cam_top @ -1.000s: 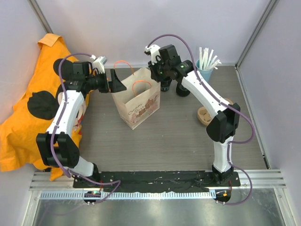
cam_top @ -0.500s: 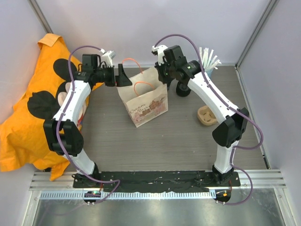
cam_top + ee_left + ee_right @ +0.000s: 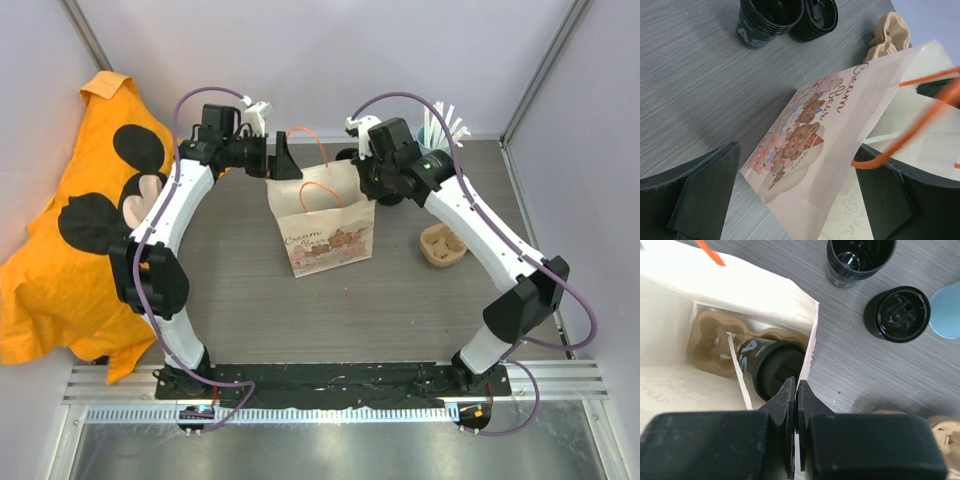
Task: Pack the takeout coffee
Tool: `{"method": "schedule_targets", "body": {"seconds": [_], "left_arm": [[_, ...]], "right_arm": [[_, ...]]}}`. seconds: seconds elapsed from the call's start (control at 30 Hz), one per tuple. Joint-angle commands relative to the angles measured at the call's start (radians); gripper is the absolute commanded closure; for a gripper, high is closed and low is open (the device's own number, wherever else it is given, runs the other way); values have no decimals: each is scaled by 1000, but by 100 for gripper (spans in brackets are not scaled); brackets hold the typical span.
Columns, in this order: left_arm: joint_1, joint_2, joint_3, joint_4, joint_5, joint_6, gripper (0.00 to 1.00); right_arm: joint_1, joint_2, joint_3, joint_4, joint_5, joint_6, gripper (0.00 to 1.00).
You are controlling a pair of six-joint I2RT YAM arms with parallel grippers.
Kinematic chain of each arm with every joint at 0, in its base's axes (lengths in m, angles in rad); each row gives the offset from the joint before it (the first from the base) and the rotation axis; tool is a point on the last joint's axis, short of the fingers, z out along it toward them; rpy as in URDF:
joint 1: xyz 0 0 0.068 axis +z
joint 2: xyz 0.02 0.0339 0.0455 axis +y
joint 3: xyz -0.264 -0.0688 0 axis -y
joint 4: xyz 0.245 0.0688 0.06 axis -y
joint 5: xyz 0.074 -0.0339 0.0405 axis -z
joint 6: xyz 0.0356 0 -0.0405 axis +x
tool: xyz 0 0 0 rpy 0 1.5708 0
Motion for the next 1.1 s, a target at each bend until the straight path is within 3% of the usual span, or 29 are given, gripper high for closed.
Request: {"method": "schedule_targets", "body": {"seconds": [0.0,0.47,0.6,0.7,0.8,0.9,1.0,1.07], "left_arm": [[-22,6,46,-10,0,13,0],[-81,83,153,-44,3,10,0],[-88,78,155,-40,15,-2,0],[-89,46,129,-30,26,-5,0],[-89,5,93,-20,30,-4,0],[-89,-24,70,-20,35,7,0],[-89,-61,64,-35,30,22,0],[-89,-95,60,-41,27,36,0]], "right_arm": [[4,-78,-25,41,26,15,94],[2,-170,-150,32,4,12,94],[-4,-173,-142,31,6,5,90],[-4,-173,-139,31,3,-4,80],[-5,-174,-134,31,1,-15,62],[-7,-177,-127,28,0,-26,55],[-7,-182,-118,28,6,-40,37],[-10,-187,-105,28,12,-51,30]]}}
